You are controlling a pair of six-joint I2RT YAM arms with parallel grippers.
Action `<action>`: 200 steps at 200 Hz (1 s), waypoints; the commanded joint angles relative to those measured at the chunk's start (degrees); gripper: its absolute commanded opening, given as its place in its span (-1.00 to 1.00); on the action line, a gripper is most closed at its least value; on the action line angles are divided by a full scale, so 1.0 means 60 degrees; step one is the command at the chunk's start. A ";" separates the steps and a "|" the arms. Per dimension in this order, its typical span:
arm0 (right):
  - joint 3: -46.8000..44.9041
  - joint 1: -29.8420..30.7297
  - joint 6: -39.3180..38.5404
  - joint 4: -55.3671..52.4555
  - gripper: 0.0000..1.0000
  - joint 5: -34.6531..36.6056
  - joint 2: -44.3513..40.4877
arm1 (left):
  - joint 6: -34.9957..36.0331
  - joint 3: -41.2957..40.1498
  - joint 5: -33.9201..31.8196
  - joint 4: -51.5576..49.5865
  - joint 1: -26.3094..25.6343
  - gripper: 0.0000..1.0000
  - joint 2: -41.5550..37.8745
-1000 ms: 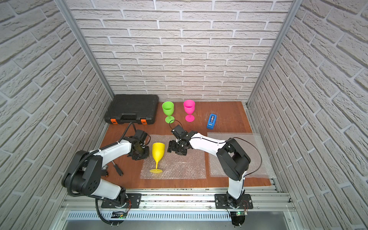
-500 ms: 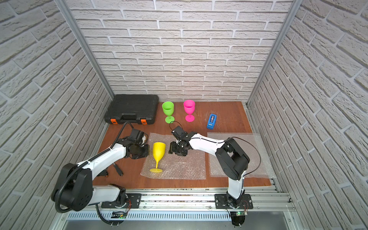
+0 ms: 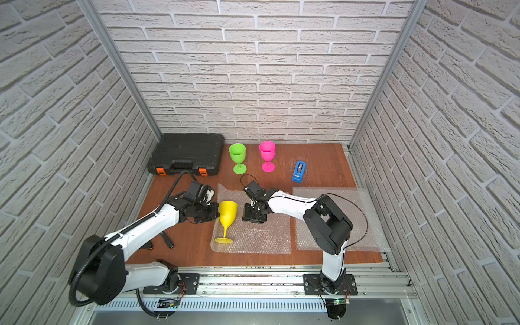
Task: Wrap wine glasses in bubble wrap
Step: Wrap the wine glass in bubble wrap.
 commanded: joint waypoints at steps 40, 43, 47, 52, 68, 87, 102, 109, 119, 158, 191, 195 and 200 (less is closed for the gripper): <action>-0.0256 -0.0008 -0.0056 0.0463 -0.09 -0.0178 0.0102 | -0.0596 0.0902 0.0272 0.0826 -0.0919 -1.00 0.0753; -0.0269 -0.0005 -0.0056 0.0485 -0.10 -0.0188 0.0105 | -0.0611 0.0929 0.0287 0.0846 -0.0955 -1.00 0.0810; -0.0278 -0.0005 -0.0058 0.0515 -0.10 -0.0207 0.0102 | -0.0626 0.0987 0.0301 0.0876 -0.1019 -1.00 0.0885; -0.0287 -0.0005 -0.0074 0.0541 -0.10 -0.0219 0.0106 | -0.0639 0.1054 0.0304 0.0897 -0.1084 -1.00 0.0966; -0.0304 -0.0010 -0.0078 0.0654 -0.11 -0.0238 0.0147 | -0.0659 0.1281 0.0298 0.0939 -0.1314 -1.00 0.1217; -0.0326 -0.0034 -0.0111 0.0830 -0.12 -0.0331 0.0198 | -0.0725 0.1446 0.0316 0.1073 -0.1549 -1.00 0.1460; -0.0359 -0.0048 -0.0093 0.0969 -0.13 -0.0409 0.0222 | -0.0773 0.1568 0.0369 0.1185 -0.1721 -1.00 0.1669; -0.0392 -0.0046 -0.0096 0.1034 -0.13 -0.0451 0.0213 | -0.0790 0.1642 0.0375 0.1216 -0.1794 -1.00 0.1781; -0.0453 -0.0063 -0.0133 0.1115 -0.14 -0.0469 0.0179 | -0.0802 0.1771 0.0440 0.1257 -0.1892 -1.00 0.1954; -0.0919 -0.0336 -0.0141 0.1102 -0.16 -0.0293 -0.0466 | -0.0794 0.2107 0.0446 0.1192 -0.2178 -1.00 0.2438; -0.1693 -0.0932 -0.0079 0.1276 -0.18 -0.0166 -0.1672 | -0.0777 0.2165 0.0552 0.1227 -0.2214 -1.00 0.2683; -0.1803 -0.1000 -0.0060 0.1404 -0.18 -0.0211 -0.1812 | -0.0764 0.2177 0.0566 0.1223 -0.2225 -1.00 0.2710; -0.1926 -0.1088 -0.0011 0.1566 -0.19 -0.0269 -0.1988 | -0.0758 0.2194 0.0581 0.1222 -0.2233 -1.00 0.2745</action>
